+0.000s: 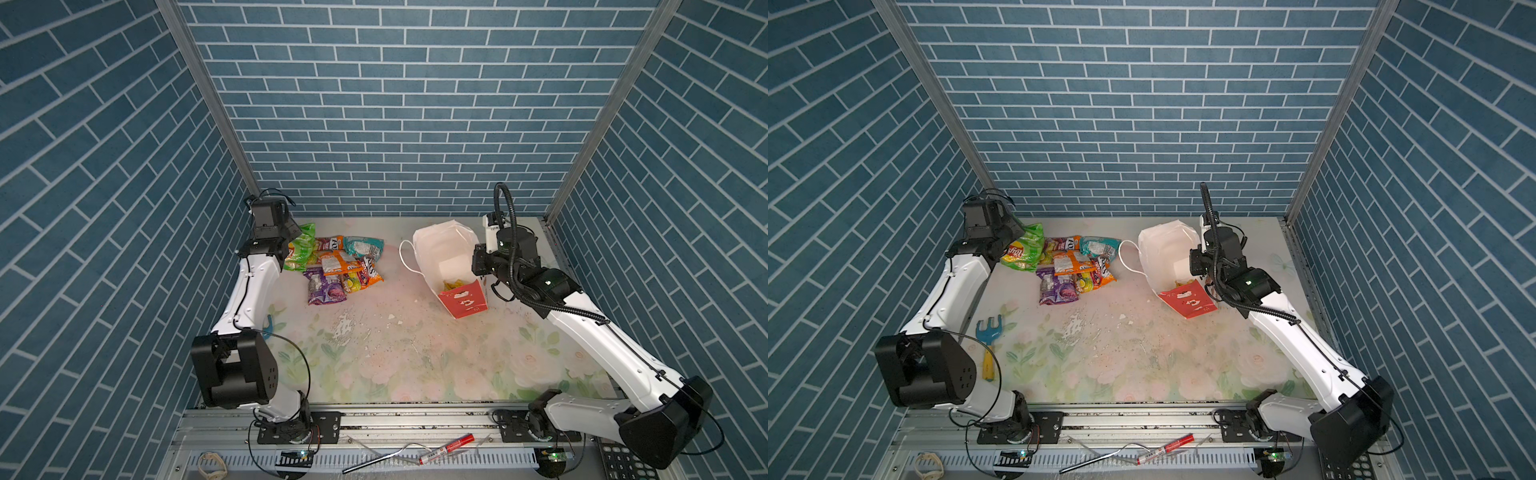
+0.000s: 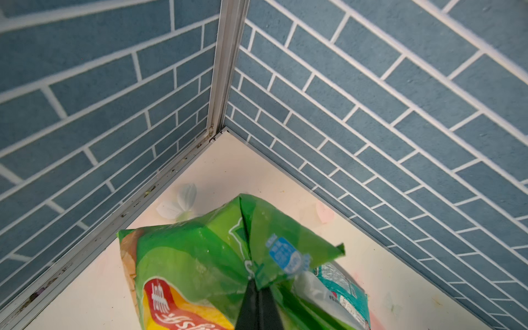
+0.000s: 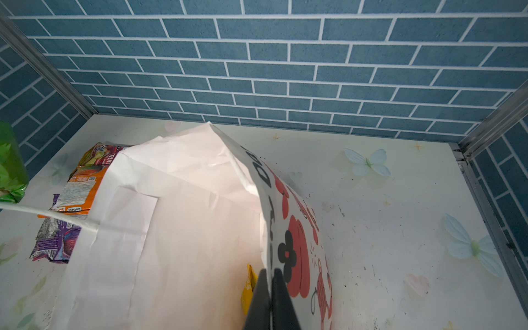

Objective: Take the snacks out of the paper bag
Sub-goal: 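Lower the green chip bag onto the snack pile and open the left gripper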

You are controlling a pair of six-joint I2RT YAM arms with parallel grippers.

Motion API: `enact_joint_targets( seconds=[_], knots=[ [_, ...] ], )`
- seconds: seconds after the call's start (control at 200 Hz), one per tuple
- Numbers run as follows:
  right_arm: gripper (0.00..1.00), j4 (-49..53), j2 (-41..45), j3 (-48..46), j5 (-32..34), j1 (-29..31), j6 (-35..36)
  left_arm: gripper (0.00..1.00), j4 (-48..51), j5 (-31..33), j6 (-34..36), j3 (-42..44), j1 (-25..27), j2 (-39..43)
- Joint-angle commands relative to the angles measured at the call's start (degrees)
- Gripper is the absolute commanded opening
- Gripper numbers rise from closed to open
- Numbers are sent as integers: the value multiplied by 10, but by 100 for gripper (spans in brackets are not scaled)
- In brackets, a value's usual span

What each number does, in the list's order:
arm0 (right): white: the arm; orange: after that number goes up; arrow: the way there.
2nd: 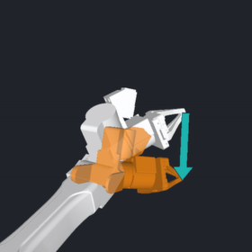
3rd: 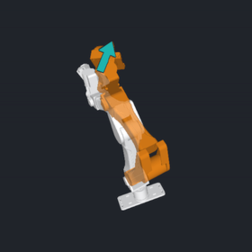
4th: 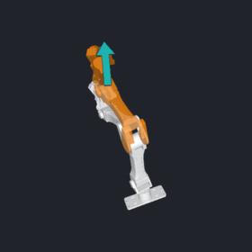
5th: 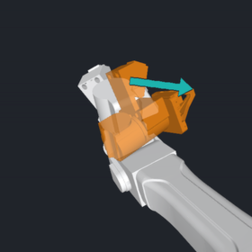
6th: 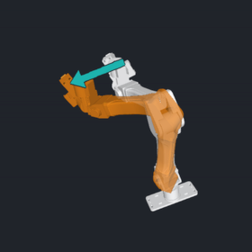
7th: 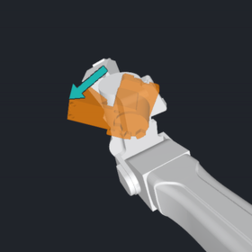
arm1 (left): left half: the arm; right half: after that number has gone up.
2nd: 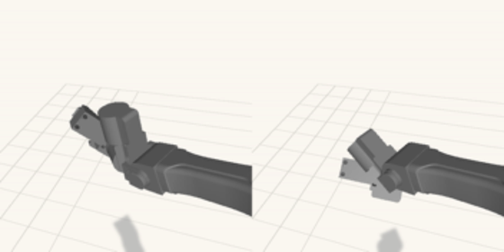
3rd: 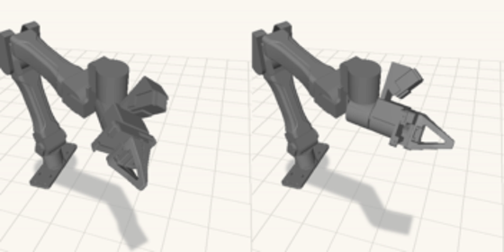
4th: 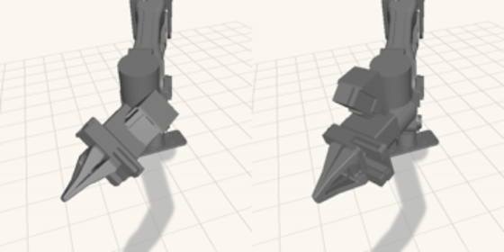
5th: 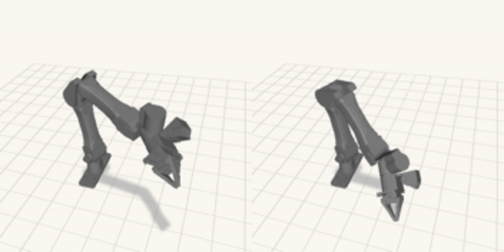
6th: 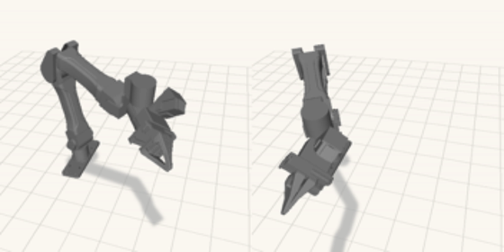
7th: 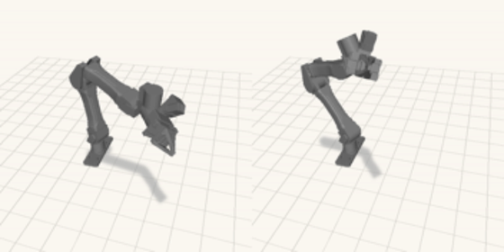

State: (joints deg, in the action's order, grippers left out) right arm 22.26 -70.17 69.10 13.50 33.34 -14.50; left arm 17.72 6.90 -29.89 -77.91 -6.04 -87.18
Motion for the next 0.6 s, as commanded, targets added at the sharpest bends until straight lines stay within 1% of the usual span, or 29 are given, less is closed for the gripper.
enact_joint_targets(
  seconds=[0.0,0.185,0.345,0.475,0.52,0.595],
  knots=[
    [0,-17,-5,9,-7,-2,16,0,-2,23,14,13,-5,-1],
    [0,-26,-8,7,-9,-3,13,0,15,12,13,5,-10,-31],
    [0,-27,-6,5,-7,-4,11,0,11,-12,-10,12,-10,-58],
    [0,-27,-2,0,-3,-4,11,0,-2,-46,-24,20,-10,-75],
    [0,-28,0,-2,-1,-4,10,11,-5,-58,-26,21,-10,-78],
    [0,-30,3,-6,1,-5,9,38,-8,-73,-25,21,-9,-76]
  ],
)
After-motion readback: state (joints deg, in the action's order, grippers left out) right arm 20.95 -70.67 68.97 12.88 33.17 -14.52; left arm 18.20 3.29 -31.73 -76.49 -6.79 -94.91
